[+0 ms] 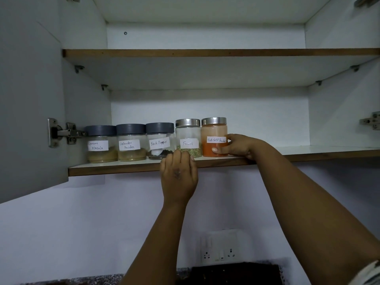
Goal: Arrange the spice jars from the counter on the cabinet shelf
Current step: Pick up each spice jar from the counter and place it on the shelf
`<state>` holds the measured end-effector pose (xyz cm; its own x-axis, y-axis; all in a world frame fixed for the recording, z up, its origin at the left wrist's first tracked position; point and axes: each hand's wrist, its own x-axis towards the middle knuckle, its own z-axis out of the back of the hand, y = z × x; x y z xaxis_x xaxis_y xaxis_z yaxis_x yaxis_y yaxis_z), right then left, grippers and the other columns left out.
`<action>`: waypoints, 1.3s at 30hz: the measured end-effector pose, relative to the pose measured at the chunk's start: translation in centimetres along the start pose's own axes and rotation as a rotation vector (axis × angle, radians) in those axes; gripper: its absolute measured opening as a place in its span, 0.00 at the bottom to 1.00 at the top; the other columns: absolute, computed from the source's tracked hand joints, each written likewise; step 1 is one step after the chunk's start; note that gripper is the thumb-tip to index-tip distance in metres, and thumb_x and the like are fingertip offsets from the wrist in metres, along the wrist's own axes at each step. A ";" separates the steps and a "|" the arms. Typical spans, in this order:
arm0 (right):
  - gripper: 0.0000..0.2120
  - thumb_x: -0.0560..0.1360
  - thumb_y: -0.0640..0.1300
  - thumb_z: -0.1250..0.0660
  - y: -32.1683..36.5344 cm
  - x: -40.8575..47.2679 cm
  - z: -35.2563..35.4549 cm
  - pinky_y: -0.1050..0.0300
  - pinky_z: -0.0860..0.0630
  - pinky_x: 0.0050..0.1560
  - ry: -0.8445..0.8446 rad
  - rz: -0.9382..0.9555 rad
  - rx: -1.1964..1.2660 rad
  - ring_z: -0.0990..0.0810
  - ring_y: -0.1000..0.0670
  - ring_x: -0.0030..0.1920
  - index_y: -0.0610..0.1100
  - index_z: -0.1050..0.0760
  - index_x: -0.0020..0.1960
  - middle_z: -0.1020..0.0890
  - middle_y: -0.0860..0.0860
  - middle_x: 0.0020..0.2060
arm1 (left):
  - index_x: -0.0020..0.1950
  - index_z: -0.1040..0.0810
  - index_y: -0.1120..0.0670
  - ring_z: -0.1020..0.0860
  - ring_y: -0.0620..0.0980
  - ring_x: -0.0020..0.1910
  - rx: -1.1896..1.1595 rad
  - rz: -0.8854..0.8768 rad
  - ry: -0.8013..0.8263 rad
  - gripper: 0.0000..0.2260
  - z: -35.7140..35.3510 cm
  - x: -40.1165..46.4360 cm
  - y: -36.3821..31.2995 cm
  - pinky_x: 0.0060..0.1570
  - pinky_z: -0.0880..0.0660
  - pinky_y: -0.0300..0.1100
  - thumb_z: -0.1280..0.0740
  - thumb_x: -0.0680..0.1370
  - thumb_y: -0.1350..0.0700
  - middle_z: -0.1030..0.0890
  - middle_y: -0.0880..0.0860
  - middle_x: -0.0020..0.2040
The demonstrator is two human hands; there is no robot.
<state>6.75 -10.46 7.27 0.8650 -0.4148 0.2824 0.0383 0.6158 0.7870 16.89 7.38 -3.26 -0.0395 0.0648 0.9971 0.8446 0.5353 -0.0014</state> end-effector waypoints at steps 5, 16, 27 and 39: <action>0.42 0.66 0.57 0.23 0.4 -1.1 0.0 0.53 0.28 0.59 -0.052 -0.074 -0.184 0.26 0.46 0.60 0.40 0.36 0.71 0.26 0.44 0.65 | 0.45 0.25 0.57 0.28 0.52 0.41 0.010 -0.002 0.060 0.08 0.5 0.0 -0.1 0.46 0.32 0.46 0.40 0.80 0.56 0.25 0.54 0.42; 0.25 0.83 0.57 0.55 -0.6 -7.0 -2.4 0.46 0.35 0.66 -0.308 -0.124 -0.852 0.28 0.41 0.65 0.46 0.29 0.70 0.25 0.43 0.66 | 0.50 0.24 0.59 0.26 0.55 0.47 -0.012 0.022 0.265 0.15 3.5 0.3 -0.9 0.51 0.28 0.49 0.38 0.79 0.47 0.24 0.57 0.48; 0.21 0.83 0.44 0.45 -10.5 -18.5 -12.1 0.54 0.35 0.70 -0.594 0.319 -0.623 0.35 0.47 0.73 0.44 0.35 0.75 0.34 0.47 0.74 | 0.77 0.37 0.58 0.42 0.61 0.77 -0.245 0.187 0.289 0.29 4.0 -8.9 -4.2 0.74 0.45 0.55 0.38 0.79 0.46 0.39 0.61 0.77; 0.21 0.79 0.47 0.35 -30.9 -36.4 -18.8 0.50 0.32 0.67 -0.362 -0.278 -0.624 0.27 0.40 0.66 0.38 0.28 0.69 0.26 0.39 0.66 | 0.76 0.39 0.63 0.40 0.63 0.74 -0.368 0.472 1.184 0.36 14.6 -37.0 -15.3 0.73 0.45 0.54 0.30 0.74 0.47 0.36 0.63 0.74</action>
<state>-16.55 -1.77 -37.62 0.5687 -0.7365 0.3663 0.5979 0.6760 0.4307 -2.30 9.08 -41.24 0.6234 -0.6885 0.3705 0.7506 0.3944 -0.5301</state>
